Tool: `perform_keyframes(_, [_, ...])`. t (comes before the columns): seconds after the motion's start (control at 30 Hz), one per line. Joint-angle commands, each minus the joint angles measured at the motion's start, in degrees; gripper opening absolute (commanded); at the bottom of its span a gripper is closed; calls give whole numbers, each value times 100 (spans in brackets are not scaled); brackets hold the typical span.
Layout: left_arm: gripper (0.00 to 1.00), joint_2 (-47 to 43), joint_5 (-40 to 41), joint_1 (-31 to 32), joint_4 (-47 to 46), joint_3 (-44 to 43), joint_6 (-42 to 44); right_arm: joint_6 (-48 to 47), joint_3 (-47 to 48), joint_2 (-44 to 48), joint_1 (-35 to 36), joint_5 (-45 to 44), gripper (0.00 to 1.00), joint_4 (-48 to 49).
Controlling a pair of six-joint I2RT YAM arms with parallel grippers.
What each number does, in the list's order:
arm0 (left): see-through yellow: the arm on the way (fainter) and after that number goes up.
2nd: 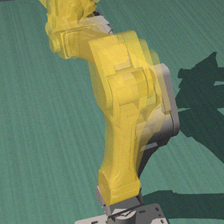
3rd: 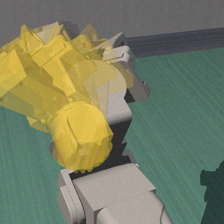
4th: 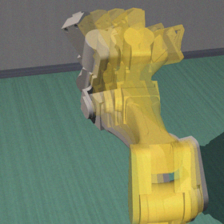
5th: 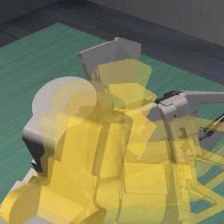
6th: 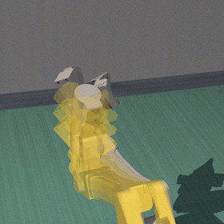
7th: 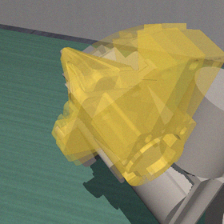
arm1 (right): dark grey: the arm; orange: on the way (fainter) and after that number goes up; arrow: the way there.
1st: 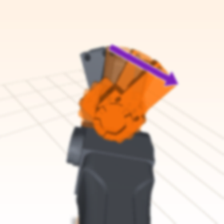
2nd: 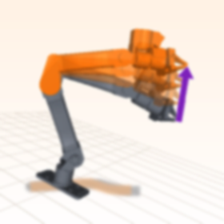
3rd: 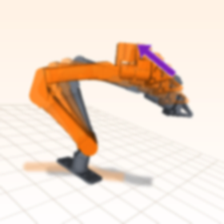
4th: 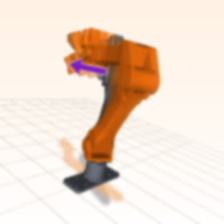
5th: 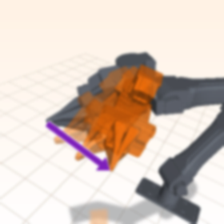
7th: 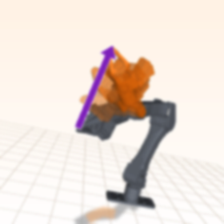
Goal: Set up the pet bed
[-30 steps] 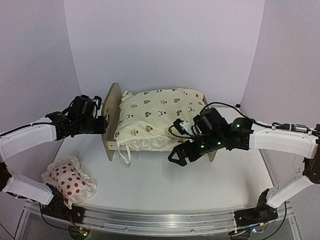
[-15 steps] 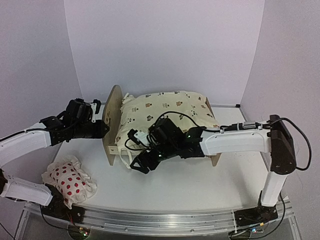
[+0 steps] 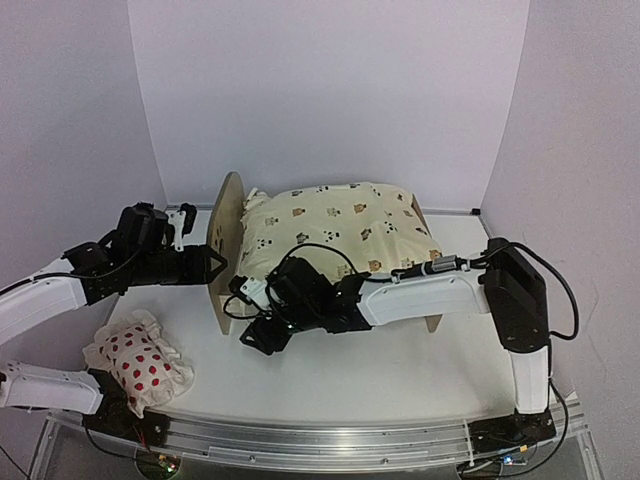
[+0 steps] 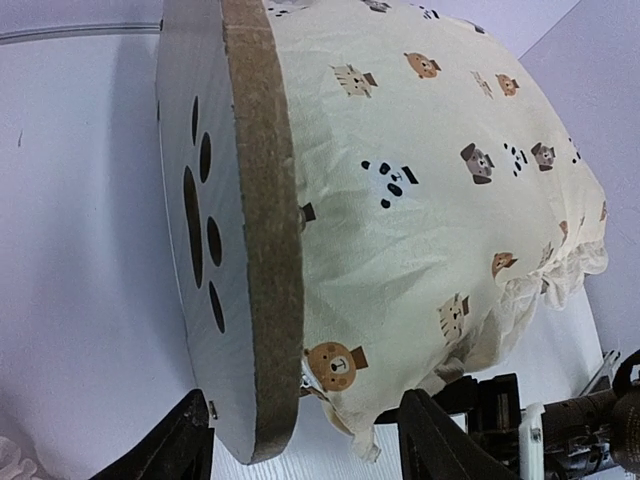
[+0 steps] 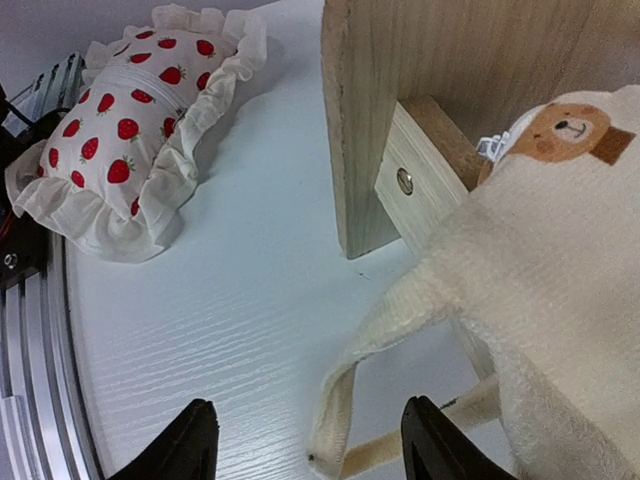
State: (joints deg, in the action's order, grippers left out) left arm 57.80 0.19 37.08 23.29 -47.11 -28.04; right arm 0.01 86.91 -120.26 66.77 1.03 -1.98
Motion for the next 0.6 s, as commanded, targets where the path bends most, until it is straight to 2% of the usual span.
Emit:
perform_keyframes(0.0, [64, -271, 206, 10, 111, 5, 93, -216, 248, -148, 87, -382, 60, 380])
perform_keyframes(0.13, [64, -351, 217, 10, 120, 28, 128, -282, 265, -259, 132, -480, 44, 445])
perform_keyframes(0.3, [63, -505, 272, 10, 162, 38, 181, -373, 335, -231, 167, -509, 12, 563])
perform_keyframes(0.37, [62, -582, 310, 9, 184, 44, 248, -377, 385, -131, 171, -555, 3, 576])
perform_keyframes(0.57, [62, -848, 452, 10, 109, 113, 375, -580, 778, 254, 170, -882, 0, 529])
